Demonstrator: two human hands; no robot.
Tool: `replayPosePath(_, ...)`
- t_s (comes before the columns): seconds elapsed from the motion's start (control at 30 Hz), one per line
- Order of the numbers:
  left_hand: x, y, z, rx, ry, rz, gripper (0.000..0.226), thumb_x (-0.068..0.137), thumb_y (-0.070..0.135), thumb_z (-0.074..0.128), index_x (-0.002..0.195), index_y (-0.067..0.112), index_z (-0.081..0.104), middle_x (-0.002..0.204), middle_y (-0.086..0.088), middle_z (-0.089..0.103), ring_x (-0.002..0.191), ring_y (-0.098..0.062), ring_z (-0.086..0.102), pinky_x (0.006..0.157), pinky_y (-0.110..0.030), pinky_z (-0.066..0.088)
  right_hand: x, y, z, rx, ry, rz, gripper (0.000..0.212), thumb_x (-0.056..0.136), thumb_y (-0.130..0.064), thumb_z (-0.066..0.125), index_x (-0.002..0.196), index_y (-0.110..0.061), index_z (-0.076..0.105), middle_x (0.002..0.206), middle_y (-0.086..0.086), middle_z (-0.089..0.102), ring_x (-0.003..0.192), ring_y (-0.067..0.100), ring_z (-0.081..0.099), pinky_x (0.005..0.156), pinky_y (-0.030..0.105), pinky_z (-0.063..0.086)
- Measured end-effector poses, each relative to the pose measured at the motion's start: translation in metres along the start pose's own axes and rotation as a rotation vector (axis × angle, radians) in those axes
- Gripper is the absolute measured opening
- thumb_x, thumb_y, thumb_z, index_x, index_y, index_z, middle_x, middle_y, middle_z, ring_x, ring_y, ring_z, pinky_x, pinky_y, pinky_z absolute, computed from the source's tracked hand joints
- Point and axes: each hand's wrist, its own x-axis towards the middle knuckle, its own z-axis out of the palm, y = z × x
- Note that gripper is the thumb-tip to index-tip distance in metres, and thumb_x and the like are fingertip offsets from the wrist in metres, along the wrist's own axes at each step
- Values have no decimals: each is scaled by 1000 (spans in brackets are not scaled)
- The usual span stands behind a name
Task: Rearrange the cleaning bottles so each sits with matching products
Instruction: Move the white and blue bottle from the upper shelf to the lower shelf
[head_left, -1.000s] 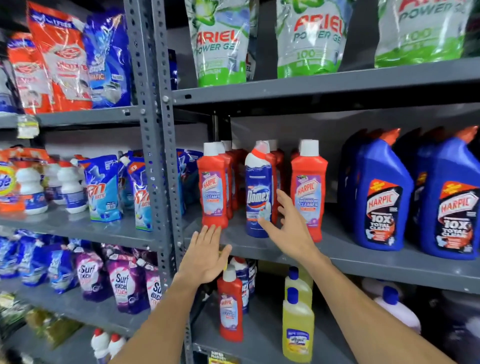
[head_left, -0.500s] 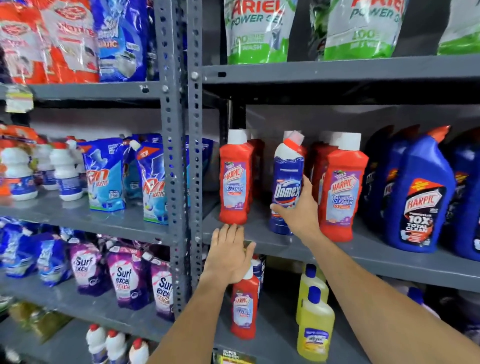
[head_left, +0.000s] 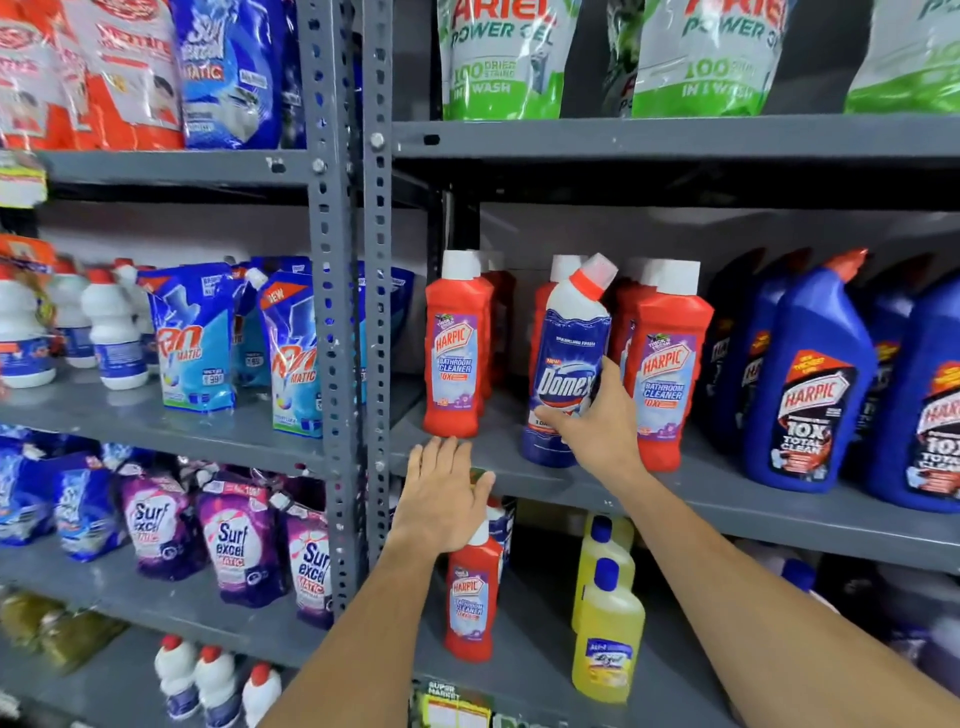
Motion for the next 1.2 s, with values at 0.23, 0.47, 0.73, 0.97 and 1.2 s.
replayPosePath(0.23,-2,6,-17,60,-93,-9,64,103,48,25,155,10,21,164,-8,20,153,-25,11,125,-44,1,-14,-13,-27,42,-46,-64,80,66,-19,93,130,-23,45,116,-12,61,99,-4,60,74,6,42)
replayPosePath(0.47,-31,11,-23,85,14,-55,68,104,46,26,157,8,9,168,-9,2,155,-25,-3,125,-43,1,-38,-18,-53,150,-149,-39,89,48,-29,99,121,-27,48,113,-13,68,99,-3,68,78,18,55)
replayPosePath(0.73,-93,4,31,-101,172,-241,73,103,39,38,156,0,7,166,-17,7,154,-30,9,125,-41,15,-103,19,-41,97,-394,-3,85,40,-27,96,108,-51,52,100,-27,72,87,-5,71,66,10,54)
replayPosePath(0.97,-131,-30,107,-51,-146,-167,76,103,48,31,157,5,0,167,-12,-1,155,-26,1,126,-39,9,-164,97,-13,-3,-423,201,81,41,-34,93,104,-57,46,101,-28,69,91,-5,69,73,20,56)
replayPosePath(1.2,-147,-73,182,-12,-415,-124,75,102,51,27,157,7,2,167,-10,-4,155,-25,-6,126,-40,2,-205,168,25,-82,-311,373,83,50,-18,96,104,-51,43,107,-18,67,100,14,67,77,27,54)
